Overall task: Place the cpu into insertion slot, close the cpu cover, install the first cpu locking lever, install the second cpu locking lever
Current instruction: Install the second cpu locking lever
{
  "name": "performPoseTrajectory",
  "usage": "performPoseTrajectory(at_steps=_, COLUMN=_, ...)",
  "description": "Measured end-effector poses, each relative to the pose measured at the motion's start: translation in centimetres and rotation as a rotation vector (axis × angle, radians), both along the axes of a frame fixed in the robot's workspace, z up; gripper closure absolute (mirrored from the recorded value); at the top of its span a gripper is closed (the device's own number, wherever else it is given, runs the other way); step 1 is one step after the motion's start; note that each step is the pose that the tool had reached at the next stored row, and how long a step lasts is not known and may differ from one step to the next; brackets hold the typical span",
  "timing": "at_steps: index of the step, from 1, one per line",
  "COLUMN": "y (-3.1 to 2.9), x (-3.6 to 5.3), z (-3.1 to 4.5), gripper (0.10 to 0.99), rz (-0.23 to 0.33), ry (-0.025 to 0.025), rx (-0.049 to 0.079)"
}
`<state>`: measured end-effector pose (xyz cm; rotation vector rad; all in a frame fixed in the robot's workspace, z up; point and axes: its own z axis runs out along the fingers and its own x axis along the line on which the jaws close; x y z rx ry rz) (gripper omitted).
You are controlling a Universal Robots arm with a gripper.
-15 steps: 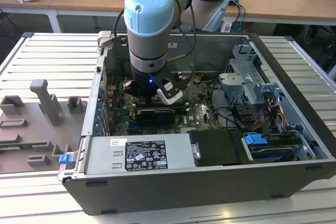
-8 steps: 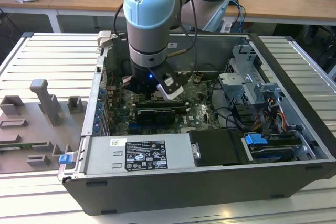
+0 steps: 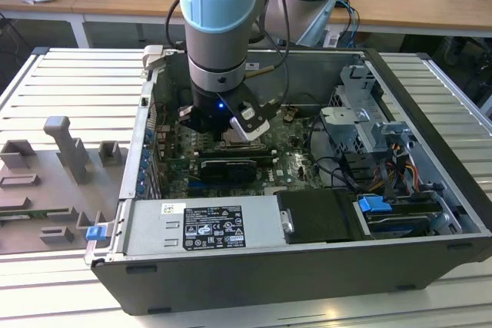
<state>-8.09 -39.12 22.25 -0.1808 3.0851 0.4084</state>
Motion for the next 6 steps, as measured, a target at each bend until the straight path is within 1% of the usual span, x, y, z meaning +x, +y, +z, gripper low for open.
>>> performPoseTrajectory(at_steps=6, y=0.00, x=0.00, z=0.48, gripper=0.980, rz=0.000, ry=-0.0002, rx=0.000)
